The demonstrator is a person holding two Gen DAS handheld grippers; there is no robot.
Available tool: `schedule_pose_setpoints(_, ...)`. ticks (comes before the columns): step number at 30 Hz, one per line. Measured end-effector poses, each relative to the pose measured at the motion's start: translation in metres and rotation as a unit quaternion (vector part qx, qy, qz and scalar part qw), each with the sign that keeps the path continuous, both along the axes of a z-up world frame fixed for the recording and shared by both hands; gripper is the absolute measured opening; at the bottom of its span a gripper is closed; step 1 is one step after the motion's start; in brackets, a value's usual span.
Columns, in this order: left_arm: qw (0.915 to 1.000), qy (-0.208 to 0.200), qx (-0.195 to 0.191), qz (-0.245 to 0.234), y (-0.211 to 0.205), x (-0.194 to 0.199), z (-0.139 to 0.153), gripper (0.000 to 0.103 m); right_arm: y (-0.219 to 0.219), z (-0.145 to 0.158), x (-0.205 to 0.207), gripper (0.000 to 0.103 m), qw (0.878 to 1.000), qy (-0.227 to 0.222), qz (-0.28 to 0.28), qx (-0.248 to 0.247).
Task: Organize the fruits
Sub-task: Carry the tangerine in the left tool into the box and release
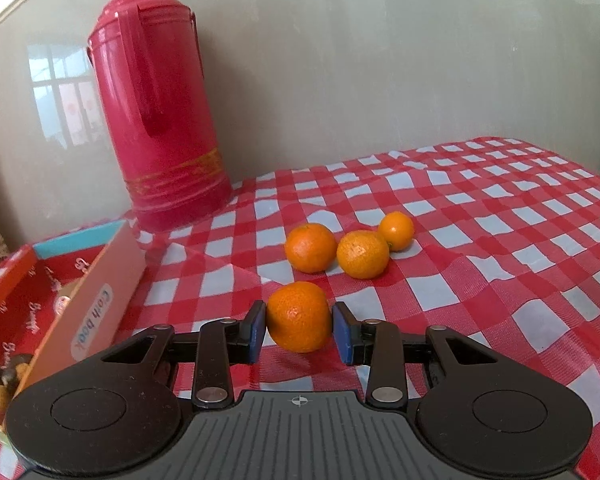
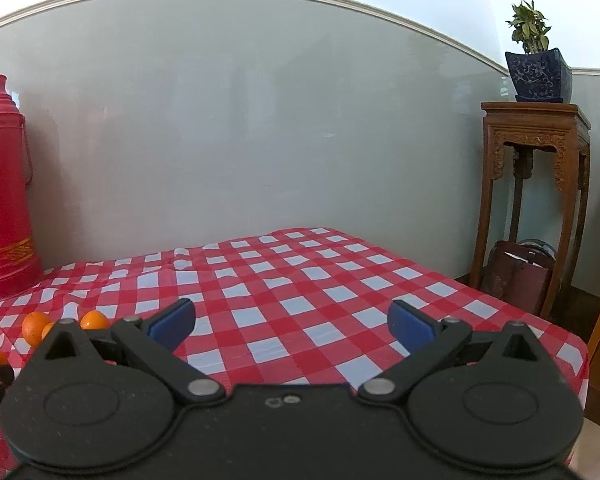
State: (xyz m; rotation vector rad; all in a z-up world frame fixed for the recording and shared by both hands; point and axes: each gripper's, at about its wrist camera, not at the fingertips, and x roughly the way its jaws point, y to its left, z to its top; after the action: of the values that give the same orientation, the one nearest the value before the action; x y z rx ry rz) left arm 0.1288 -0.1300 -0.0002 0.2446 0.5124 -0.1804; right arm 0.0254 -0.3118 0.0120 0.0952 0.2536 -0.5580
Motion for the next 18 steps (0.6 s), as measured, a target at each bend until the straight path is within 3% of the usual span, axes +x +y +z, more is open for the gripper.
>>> schedule_pose_setpoints(13,0.9983,-0.05,0.027,0.008,0.019,-0.018,0.017,0.036,0.01,0.0,0.004,0.097,1.0,0.004,0.012,-0.006)
schedule_pose_setpoints(18,0.997,-0.064,0.025,0.037,0.039,-0.019,0.027,0.036,0.013,-0.001,0.005,0.097,1.0,0.006,0.015,-0.006)
